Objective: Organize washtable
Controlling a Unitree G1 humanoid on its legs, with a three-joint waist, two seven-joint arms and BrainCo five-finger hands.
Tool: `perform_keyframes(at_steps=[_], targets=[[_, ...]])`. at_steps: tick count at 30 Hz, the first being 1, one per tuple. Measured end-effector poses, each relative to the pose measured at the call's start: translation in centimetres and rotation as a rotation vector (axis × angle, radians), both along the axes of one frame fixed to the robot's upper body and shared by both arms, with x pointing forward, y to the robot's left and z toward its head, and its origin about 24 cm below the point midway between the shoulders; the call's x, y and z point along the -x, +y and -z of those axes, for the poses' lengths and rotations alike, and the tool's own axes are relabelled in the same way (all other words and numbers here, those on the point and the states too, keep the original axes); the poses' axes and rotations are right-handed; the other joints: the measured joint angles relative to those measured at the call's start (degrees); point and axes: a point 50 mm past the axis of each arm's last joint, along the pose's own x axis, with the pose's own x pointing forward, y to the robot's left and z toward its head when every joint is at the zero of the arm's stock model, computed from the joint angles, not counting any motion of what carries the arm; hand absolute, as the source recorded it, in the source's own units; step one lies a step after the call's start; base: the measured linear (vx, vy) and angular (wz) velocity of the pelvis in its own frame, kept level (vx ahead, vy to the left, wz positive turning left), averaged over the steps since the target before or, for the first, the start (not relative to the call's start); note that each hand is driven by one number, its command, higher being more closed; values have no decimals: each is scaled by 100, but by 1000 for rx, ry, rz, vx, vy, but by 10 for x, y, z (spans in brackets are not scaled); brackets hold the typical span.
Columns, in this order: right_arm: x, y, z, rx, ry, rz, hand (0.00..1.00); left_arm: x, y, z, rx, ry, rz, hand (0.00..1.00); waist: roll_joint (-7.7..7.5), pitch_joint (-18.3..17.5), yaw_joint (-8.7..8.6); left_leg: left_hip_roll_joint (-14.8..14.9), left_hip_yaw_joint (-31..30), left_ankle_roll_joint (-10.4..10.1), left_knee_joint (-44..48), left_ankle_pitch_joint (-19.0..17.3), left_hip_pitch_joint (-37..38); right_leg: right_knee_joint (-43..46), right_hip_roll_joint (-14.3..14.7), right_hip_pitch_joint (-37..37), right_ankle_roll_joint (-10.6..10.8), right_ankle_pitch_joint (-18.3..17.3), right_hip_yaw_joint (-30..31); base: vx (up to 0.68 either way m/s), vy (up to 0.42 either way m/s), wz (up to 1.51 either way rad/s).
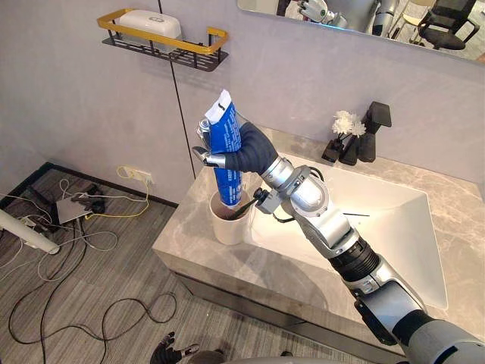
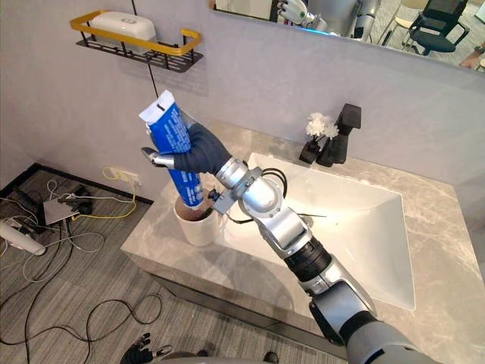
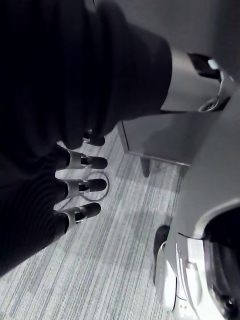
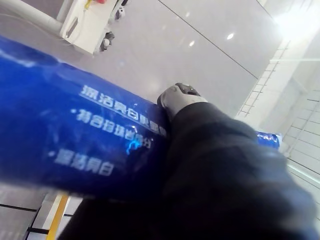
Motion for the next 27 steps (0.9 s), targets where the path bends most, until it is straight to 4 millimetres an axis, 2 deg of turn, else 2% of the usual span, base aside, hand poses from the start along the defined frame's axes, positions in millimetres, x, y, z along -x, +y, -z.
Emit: perform_keyframes(at_steps=[19,27], targets=[[-6,2,34,68,76,94,100,1,-1,1,-2,4,2,0,30,20,4,-4,-30,0,2,0,-25,3,-2,-11,0,0,-27,0,0,0],[-7,3,38,66,96,105,100,1,-2,1,-10,2,-6,0,65,47,8,-3,-37,0,6,0,-35,3,-3,-12,0,0,-37,0,0,0]])
